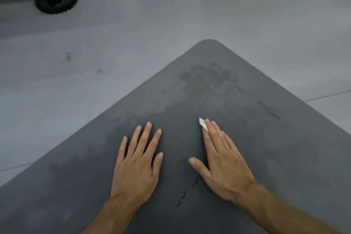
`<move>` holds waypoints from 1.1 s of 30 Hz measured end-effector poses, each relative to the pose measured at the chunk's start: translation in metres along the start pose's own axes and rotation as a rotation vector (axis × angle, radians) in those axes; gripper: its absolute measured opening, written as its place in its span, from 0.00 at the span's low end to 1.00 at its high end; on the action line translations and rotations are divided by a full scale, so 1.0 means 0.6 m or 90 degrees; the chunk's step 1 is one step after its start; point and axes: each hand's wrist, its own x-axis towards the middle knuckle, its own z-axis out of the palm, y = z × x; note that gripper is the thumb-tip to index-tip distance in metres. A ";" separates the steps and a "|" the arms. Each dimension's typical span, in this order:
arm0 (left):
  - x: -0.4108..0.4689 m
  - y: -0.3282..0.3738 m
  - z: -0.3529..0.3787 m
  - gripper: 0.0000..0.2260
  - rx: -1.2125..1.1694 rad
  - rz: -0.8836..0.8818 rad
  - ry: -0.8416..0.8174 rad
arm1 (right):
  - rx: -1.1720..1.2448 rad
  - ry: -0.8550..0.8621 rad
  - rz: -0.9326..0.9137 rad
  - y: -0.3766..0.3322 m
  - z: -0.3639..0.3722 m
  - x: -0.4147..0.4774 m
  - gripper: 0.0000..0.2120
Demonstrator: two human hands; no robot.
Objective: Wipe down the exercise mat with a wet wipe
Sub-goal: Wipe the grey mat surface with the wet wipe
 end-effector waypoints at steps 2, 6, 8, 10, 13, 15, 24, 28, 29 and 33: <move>-0.004 -0.015 -0.002 0.27 -0.006 -0.017 0.002 | 0.033 -0.011 -0.073 -0.051 0.019 -0.023 0.46; -0.012 -0.042 -0.004 0.26 -0.014 -0.042 0.009 | -0.021 -0.034 -0.236 -0.128 0.057 -0.058 0.43; -0.013 -0.049 -0.005 0.26 -0.009 -0.047 0.004 | -0.038 -0.018 -0.262 -0.128 0.055 -0.049 0.41; -0.012 -0.055 -0.006 0.27 -0.010 -0.067 0.006 | -0.019 -0.017 -0.259 -0.108 0.040 -0.027 0.42; -0.007 -0.072 -0.011 0.27 -0.019 -0.117 0.017 | -0.044 -0.010 -0.179 -0.085 0.013 0.027 0.39; -0.003 -0.085 -0.014 0.27 -0.021 -0.135 0.028 | -0.051 0.005 -0.130 -0.075 0.005 0.075 0.38; 0.042 -0.108 -0.027 0.27 -0.043 -0.196 0.042 | 0.047 0.012 -0.072 -0.135 -0.001 0.183 0.37; 0.036 -0.130 -0.028 0.28 -0.057 -0.204 0.058 | 0.007 0.003 -0.220 -0.166 0.017 0.163 0.35; 0.031 -0.136 -0.027 0.28 -0.055 -0.195 0.057 | -0.001 -0.002 -0.267 -0.176 0.025 0.156 0.34; 0.012 -0.159 -0.026 0.27 -0.028 -0.166 0.049 | -0.020 0.022 -0.289 -0.181 0.033 0.182 0.34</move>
